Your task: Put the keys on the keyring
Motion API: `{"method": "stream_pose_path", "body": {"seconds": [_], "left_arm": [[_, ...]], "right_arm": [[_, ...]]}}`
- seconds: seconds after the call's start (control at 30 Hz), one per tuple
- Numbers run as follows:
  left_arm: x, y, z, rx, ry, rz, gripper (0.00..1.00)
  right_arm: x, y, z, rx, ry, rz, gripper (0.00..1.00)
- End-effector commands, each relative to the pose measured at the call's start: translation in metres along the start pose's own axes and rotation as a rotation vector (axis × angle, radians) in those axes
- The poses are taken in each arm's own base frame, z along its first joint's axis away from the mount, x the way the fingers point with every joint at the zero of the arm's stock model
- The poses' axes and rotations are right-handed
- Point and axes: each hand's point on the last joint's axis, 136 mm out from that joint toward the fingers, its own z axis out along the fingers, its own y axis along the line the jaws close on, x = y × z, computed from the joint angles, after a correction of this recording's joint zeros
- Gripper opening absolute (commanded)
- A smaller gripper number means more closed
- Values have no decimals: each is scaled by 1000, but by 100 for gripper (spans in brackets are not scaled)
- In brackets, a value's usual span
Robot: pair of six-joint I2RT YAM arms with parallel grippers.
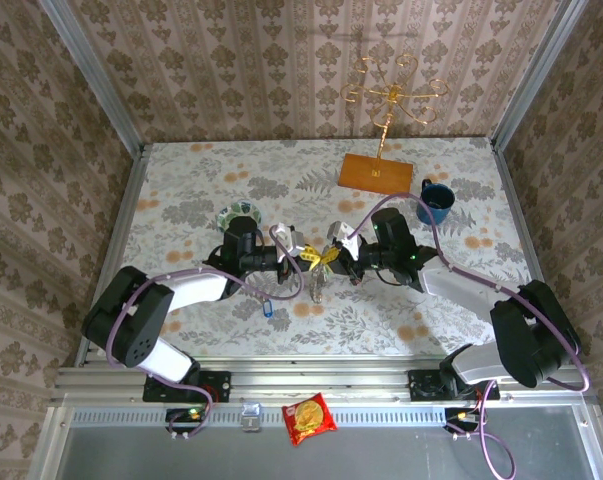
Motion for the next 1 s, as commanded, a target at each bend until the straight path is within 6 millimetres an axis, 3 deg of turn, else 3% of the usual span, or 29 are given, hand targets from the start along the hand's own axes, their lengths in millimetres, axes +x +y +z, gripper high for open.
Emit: {"method": "stream_pose_path", "body": {"seconds": [0.0,0.13,0.27,0.63,0.83,0.87,0.97], "left_arm": [[-6,-5,1,39,-33,2,0],[1,-4,2,28,7,0,0],[6,-5,3,31,57,18,7],[9,-11,3,61,174,85,12],[7,-14,3,79,179,88,0],[7,-15,2,79,174,89,0],[3,-16,2,74,138,79,0]], "right_arm": [[-12,4,-4,-4,-45,-46,0],[-7,6,-5,-16,-4,-60,0],[1,10,-6,-41,95,-91,0],[-2,22,-5,-86,276,-174,0],[-18,24,-6,-69,225,-196,0],[-18,20,-4,-51,204,-184,2],[-26,11,-16,-1,87,-128,22]]}}
